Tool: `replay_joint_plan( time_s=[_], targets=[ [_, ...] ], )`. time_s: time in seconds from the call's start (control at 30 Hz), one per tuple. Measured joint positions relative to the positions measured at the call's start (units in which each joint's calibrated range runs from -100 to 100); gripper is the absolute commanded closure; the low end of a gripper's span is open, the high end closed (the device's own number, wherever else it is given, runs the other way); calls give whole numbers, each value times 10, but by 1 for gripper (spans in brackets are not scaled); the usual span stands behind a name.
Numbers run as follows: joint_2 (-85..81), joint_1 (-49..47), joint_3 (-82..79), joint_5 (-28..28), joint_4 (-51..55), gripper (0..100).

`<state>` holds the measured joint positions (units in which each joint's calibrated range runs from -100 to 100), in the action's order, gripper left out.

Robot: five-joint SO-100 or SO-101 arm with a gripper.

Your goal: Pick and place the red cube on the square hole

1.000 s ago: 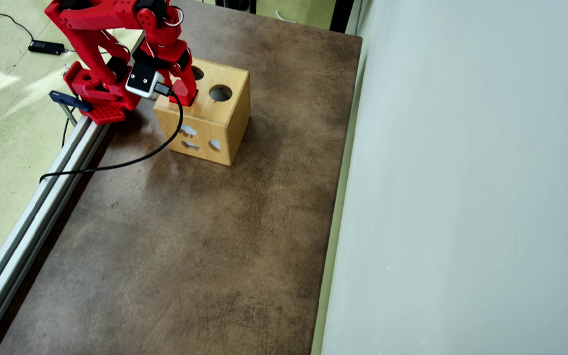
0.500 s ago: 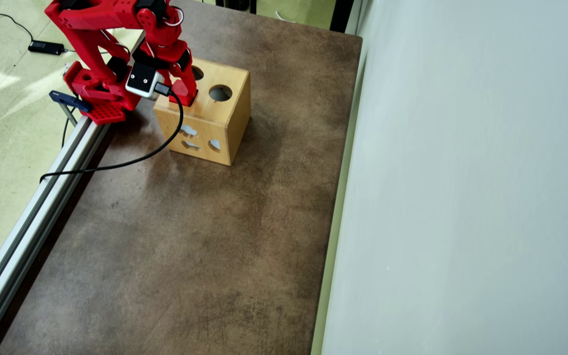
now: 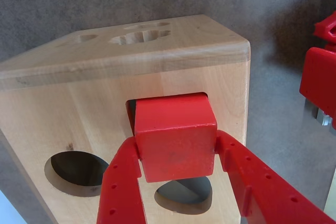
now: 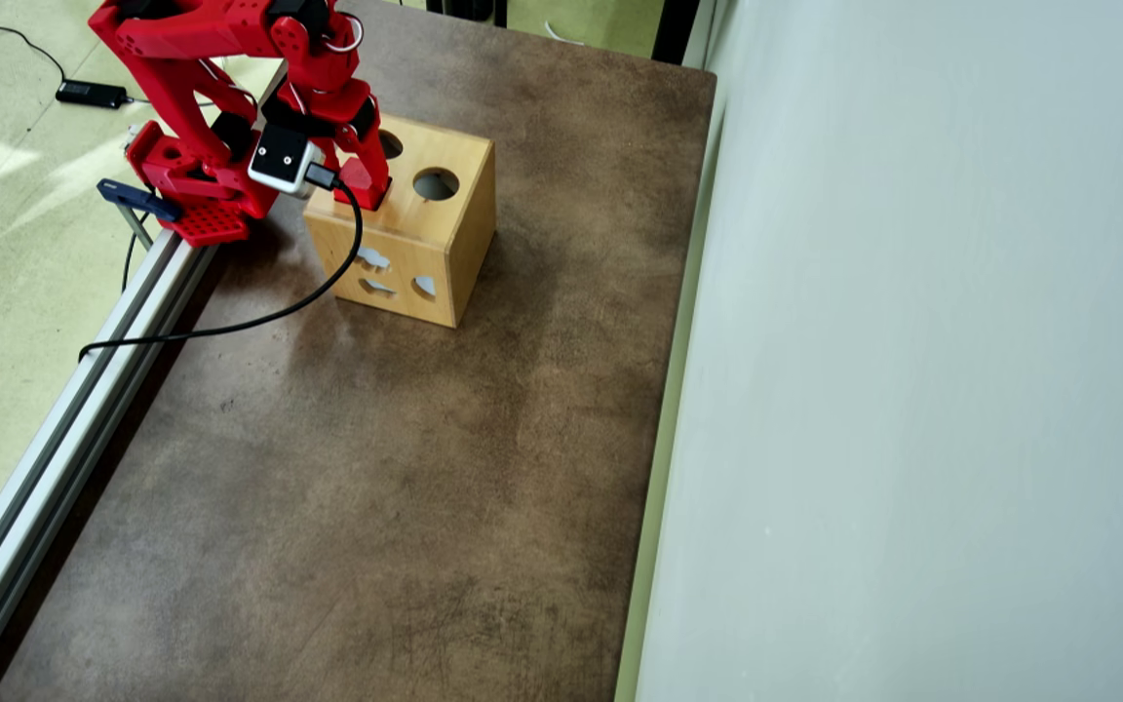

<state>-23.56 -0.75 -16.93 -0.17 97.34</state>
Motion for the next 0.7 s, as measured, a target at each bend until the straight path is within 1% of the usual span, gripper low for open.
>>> replay_joint_plan(
  time_s=[0.1, 0.33, 0.43, 0.53, 0.7],
  targets=[
    [-2, 0, 0, 0, 0, 83],
    [-47, -6, -1, -1, 7, 55],
    [-63, 1, -1, -1, 7, 45],
    [-70, 1, -1, -1, 7, 39],
    [-72, 1, -1, -1, 7, 34]
  ],
)
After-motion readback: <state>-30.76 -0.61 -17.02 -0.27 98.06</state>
